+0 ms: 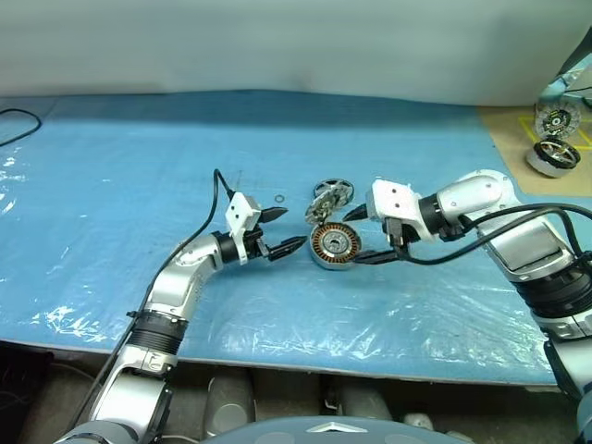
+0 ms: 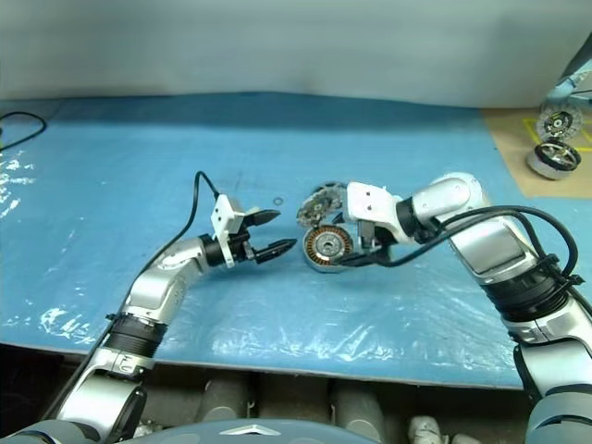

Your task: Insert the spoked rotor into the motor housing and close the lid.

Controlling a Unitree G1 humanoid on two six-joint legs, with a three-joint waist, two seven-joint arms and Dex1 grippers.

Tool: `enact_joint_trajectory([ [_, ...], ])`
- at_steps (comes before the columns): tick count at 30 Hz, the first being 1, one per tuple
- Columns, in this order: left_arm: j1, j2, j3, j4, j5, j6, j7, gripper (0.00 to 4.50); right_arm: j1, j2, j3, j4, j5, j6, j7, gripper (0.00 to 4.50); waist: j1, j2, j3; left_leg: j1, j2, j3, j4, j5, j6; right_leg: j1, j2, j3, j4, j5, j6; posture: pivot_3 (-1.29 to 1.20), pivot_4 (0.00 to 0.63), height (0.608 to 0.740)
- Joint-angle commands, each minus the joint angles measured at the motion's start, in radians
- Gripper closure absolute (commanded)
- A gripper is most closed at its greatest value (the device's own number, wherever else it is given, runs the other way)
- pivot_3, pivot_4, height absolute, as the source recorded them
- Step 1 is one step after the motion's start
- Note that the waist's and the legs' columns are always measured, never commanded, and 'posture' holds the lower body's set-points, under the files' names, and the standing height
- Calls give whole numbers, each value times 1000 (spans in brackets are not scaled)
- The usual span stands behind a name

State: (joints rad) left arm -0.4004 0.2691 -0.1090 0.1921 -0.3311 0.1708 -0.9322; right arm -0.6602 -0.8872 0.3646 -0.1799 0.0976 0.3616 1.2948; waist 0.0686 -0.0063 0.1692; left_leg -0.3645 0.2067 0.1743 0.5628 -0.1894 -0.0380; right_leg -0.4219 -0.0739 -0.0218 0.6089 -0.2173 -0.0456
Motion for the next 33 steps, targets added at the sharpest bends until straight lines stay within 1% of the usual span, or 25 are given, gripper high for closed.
enact_joint_trajectory([
  [1,-14,5,8,-31,-16,-4,-16,0,-9,8,54,21,-113,-215,4,516,-1,0,0,0,0,0,0,-1,1,0,0,0,0,0,0,0,150,740],
  [6,-20,18,8,-33,-18,9,-35,0,-9,22,122,77,-220,-389,30,516,0,0,0,-2,0,0,1,0,6,-1,0,0,0,0,0,0,150,740],
  [10,-15,41,6,-50,-25,28,-63,0,-39,65,168,187,-330,-525,-11,516,-1,0,0,-2,0,0,2,0,6,-1,0,-1,1,0,0,0,150,740],
  [14,19,57,4,-106,-54,47,-102,0,-70,103,163,263,-363,-564,-20,516,-4,0,0,-2,0,0,4,0,6,-1,0,0,3,0,0,0,150,740],
  [16,33,64,2,-135,-73,74,-114,0,-72,118,157,276,-346,-534,0,516,-3,0,0,-2,0,0,4,0,6,-1,0,0,4,0,0,0,150,740],
  [23,51,86,-25,-170,-69,120,-133,0,-51,121,173,305,-385,-569,8,516,-3,0,0,-2,0,0,5,0,7,-1,0,0,4,0,0,0,150,740],
  [26,61,97,-41,-176,-65,130,-147,0,-28,120,178,286,-384,-573,20,1077,-2,0,0,-2,0,0,5,0,6,-1,0,0,5,0,0,0,150,740],
  [29,67,100,-52,-178,-61,125,-150,0,-16,119,176,275,-384,-570,29,2032,-3,0,0,-2,0,0,6,0,6,-1,0,0,6,0,0,0,150,740],
  [30,67,99,-55,-175,-57,120,-148,0,-15,122,175,275,-384,-572,28,2448,-2,0,0,-2,0,0,6,0,6,-1,0,0,6,0,0,0,150,740],
  [31,64,98,-57,-169,-54,115,-145,0,-16,137,168,279,-381,-571,11,2534,-2,0,0,-1,0,0,6,0,6,-1,0,0,6,0,0,0,150,740],
  [33,59,95,-57,-159,-51,110,-143,0,-21,175,150,275,-365,-477,3,2534,-3,0,0,-1,0,0,7,0,6,-1,0,0,7,0,0,0,150,740],
])
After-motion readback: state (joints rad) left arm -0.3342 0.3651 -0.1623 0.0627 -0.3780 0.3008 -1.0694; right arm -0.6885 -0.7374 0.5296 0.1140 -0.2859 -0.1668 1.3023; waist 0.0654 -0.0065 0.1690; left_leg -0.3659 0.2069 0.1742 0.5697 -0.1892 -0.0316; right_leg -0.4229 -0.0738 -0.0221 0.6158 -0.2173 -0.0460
